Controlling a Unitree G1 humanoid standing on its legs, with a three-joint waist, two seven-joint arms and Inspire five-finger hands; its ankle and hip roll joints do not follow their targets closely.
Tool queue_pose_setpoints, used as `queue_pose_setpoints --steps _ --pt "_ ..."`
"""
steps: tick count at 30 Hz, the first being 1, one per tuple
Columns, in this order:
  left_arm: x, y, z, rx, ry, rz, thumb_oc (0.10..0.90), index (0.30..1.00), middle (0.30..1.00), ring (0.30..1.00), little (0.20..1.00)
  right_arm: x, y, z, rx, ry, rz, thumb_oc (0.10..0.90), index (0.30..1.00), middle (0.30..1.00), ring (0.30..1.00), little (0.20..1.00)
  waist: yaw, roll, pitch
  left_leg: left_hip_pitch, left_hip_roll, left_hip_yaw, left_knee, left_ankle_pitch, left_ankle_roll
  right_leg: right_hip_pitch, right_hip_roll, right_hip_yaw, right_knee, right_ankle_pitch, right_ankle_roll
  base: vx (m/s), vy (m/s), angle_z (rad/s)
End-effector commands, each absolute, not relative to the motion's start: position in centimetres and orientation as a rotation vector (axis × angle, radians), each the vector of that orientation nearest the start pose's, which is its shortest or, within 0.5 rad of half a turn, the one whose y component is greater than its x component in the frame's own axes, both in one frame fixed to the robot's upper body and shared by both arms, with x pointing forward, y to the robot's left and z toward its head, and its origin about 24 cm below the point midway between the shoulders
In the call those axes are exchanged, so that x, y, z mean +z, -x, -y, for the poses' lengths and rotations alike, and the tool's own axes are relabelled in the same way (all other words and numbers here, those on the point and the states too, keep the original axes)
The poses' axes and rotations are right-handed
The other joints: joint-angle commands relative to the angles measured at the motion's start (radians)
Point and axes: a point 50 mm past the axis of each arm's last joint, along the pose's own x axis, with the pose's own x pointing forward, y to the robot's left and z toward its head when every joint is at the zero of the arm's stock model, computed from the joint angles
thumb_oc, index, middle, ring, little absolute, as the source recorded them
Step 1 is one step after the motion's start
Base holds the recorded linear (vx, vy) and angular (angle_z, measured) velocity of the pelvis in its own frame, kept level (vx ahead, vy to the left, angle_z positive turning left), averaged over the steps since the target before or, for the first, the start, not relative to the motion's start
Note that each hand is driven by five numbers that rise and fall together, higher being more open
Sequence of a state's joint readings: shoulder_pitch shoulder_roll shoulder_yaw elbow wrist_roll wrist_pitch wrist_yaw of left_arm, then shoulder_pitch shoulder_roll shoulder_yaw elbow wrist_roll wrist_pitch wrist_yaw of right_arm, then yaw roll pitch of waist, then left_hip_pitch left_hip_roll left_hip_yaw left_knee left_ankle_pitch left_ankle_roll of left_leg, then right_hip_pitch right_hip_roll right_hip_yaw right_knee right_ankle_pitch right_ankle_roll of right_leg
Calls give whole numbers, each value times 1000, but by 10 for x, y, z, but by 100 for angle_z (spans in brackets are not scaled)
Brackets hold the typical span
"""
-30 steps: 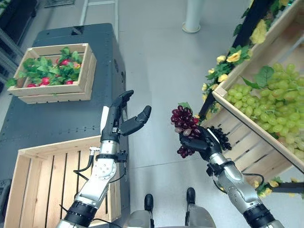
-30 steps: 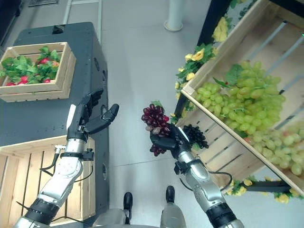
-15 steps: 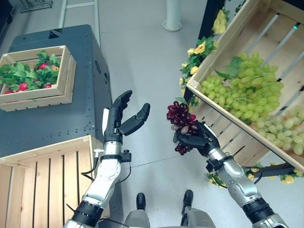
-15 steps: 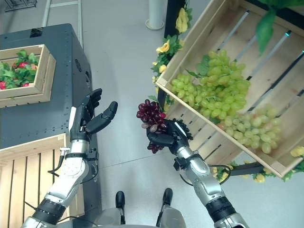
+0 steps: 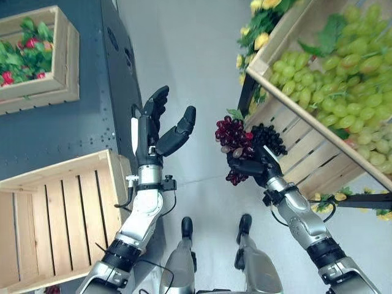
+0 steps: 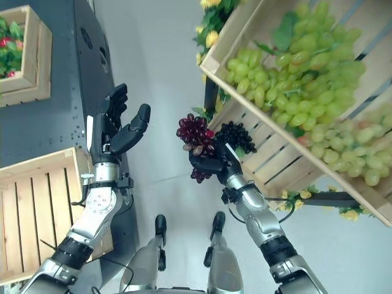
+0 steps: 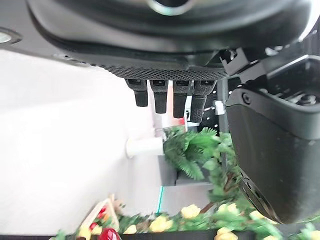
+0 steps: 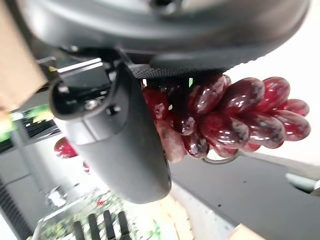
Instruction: Pick up the fruits from the basket on one side to the basket on the other side
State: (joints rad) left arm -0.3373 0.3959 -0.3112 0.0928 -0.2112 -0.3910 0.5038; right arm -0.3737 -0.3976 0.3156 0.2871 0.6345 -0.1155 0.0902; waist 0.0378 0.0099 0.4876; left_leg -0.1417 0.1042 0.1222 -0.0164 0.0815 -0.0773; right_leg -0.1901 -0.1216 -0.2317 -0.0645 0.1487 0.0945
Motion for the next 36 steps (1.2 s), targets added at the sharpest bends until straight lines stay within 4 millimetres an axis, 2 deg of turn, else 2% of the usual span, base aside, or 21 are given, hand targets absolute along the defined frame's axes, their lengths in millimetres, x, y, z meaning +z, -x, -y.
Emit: queue_pose_setpoints --steps 1,10,15,18,19,26,33,34,35,36 --pt "178 -292 -142 94 62 827 800 900 900 900 900 159 -322 146 329 -247 490 400 300 300 300 300 -12 0 -49 -84 -102 -5 110 -64 27 -31 21 -11 213 -149 -8 -48 -7 2" --pt "191 -297 -138 81 91 866 800 900 900 900 900 181 -337 171 114 -458 574 400 300 300 300 300 -12 13 15 -138 -108 10 163 -79 29 -79 14 -16 251 -154 -9 -18 -3 -2" --pt "193 -295 -138 71 95 887 800 900 900 900 900 187 -339 194 -26 -542 625 400 300 300 300 300 -10 17 32 -138 -104 22 160 -81 33 -81 15 -16 250 -155 -9 8 -3 0" --pt "194 -296 -140 70 91 887 800 900 900 900 900 191 -339 215 -135 -666 661 400 300 300 300 300 -9 16 32 -143 -100 29 164 -84 33 -88 19 -20 259 -160 -10 54 -28 0" --pt "194 -296 -140 69 91 887 800 900 900 900 900 191 -339 215 -141 -670 663 400 300 300 300 300 -9 16 32 -144 -100 29 164 -84 33 -89 19 -20 260 -161 -10 45 -19 -1" --pt "191 -297 -144 63 87 869 800 900 900 900 900 186 -340 236 -310 -686 627 400 300 300 300 300 -5 13 32 -150 -94 31 179 -87 32 -93 18 -27 275 -164 -14 50 -15 -2" --pt "193 -301 -145 33 71 850 800 900 900 900 900 168 -348 271 -485 -671 511 400 300 300 300 300 11 14 32 -138 -94 30 166 -80 33 -84 19 -39 273 -162 -13 41 -23 -1" --pt "193 -301 -146 29 73 846 800 900 900 900 900 166 -349 274 -498 -661 492 590 585 585 585 585 14 13 32 -136 -95 29 164 -80 33 -83 19 -40 273 -162 -12 40 -28 0" --pt "193 -301 -146 24 72 845 800 900 900 900 900 164 -350 276 -514 -644 476 800 900 900 900 900 16 13 32 -135 -95 30 162 -79 34 -83 17 -42 273 -161 -12 0 0 0" --pt "193 -301 -145 20 70 845 800 900 900 900 900 163 -350 279 -526 -622 459 800 900 900 900 900 17 14 32 -134 -95 30 159 -78 34 -84 17 -44 272 -160 -11 0 0 0"
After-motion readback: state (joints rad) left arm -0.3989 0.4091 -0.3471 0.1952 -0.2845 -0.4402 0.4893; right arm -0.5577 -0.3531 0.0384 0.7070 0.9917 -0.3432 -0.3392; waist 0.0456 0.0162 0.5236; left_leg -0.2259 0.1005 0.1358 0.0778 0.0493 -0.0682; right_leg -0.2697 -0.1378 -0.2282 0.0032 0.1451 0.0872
